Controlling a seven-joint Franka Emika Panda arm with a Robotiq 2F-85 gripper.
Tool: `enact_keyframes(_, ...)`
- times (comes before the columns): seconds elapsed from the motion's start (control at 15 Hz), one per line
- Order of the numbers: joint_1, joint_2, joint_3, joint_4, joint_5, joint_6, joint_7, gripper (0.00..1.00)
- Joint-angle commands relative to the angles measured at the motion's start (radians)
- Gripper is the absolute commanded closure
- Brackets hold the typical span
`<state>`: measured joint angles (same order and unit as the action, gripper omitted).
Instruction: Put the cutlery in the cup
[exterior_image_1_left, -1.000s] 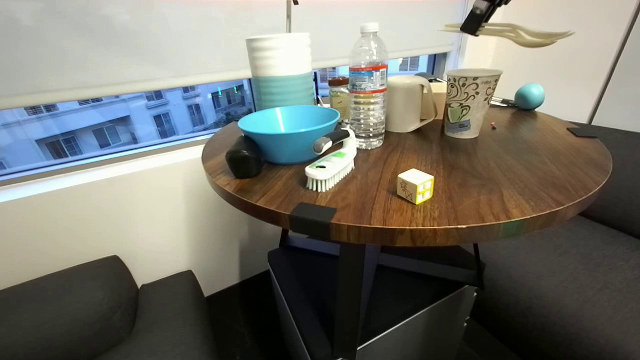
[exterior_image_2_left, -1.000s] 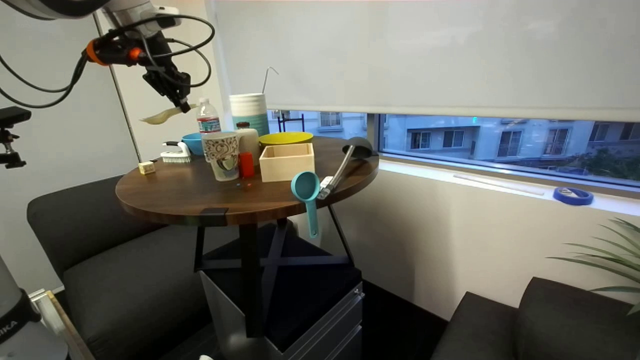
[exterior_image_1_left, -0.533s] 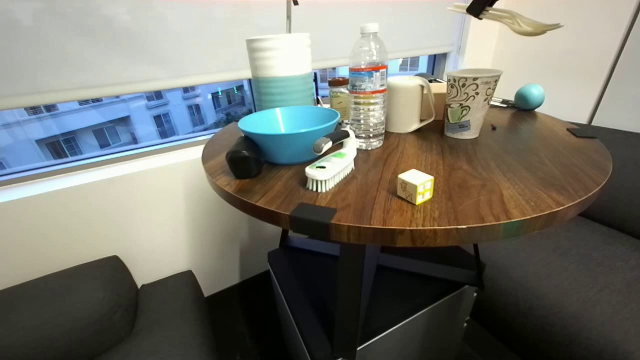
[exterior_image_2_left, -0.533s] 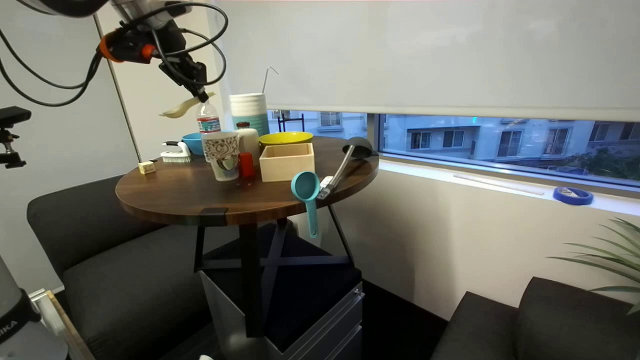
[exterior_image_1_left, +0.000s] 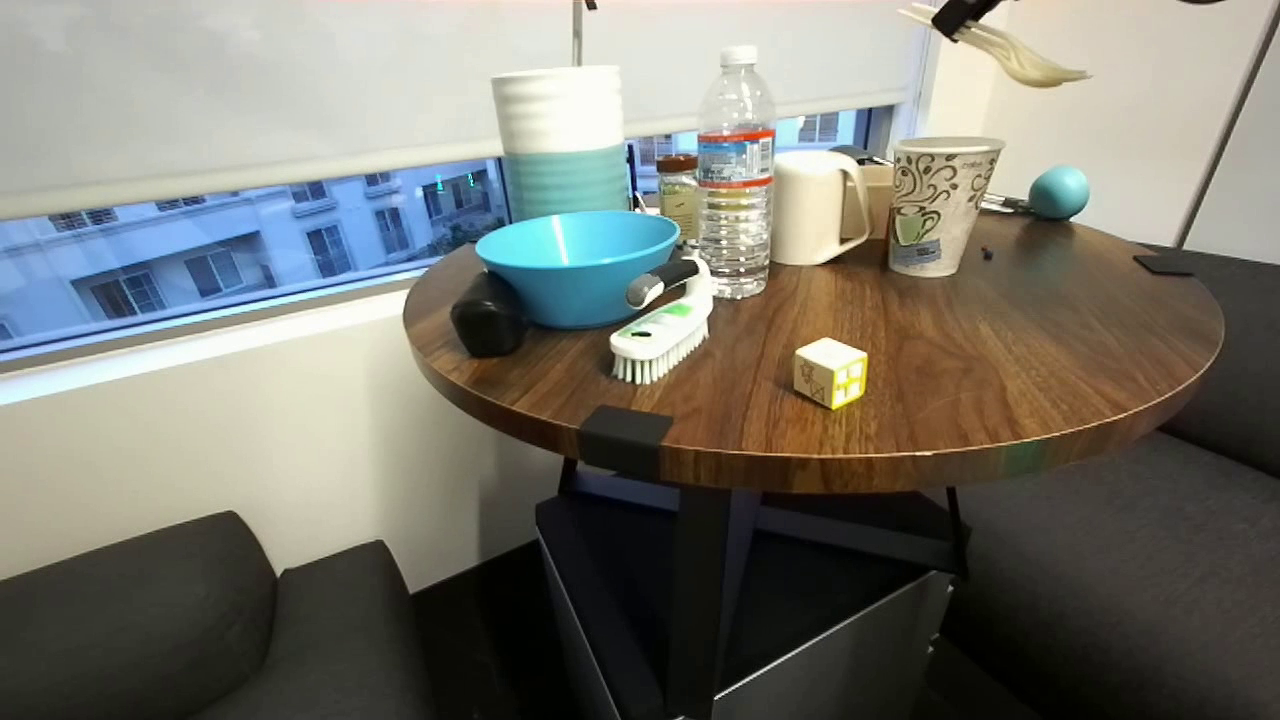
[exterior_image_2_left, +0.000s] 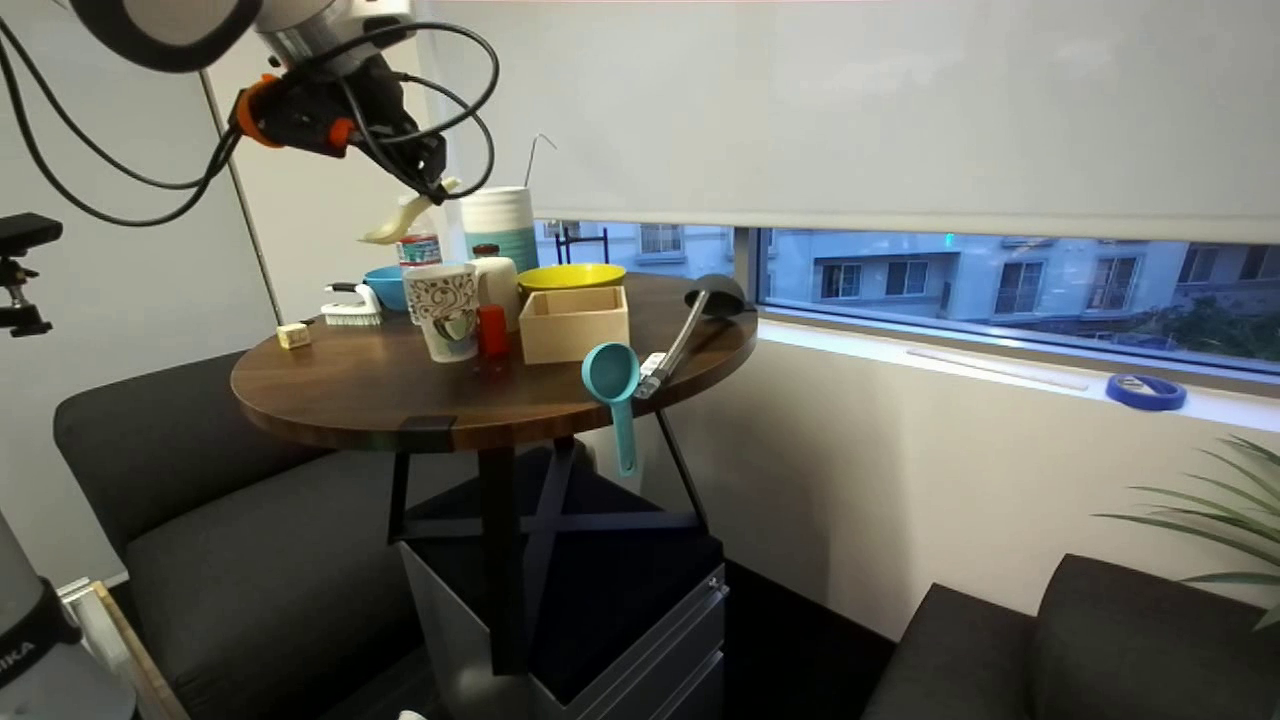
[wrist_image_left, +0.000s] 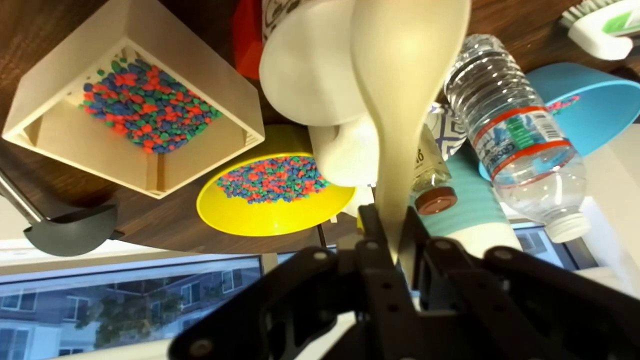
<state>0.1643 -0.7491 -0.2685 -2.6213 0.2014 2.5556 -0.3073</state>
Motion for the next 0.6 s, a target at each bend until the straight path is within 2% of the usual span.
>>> enact_keyframes(0.0,0.141,-0.026,-0.108,-0.057,0.119,0.136,-0.150,0.97)
enact_keyframes(0.27,0.299,-0.030,-0.229,-0.075,0.171,0.250,-0.274,0.97)
enact_keyframes(0.33,0.241,-0.006,-0.186,-0.056,0.125,0.203,-0.209,0.87)
enact_keyframes(0.53,0.291,-0.006,-0.227,-0.060,0.129,0.229,-0.234,0.87)
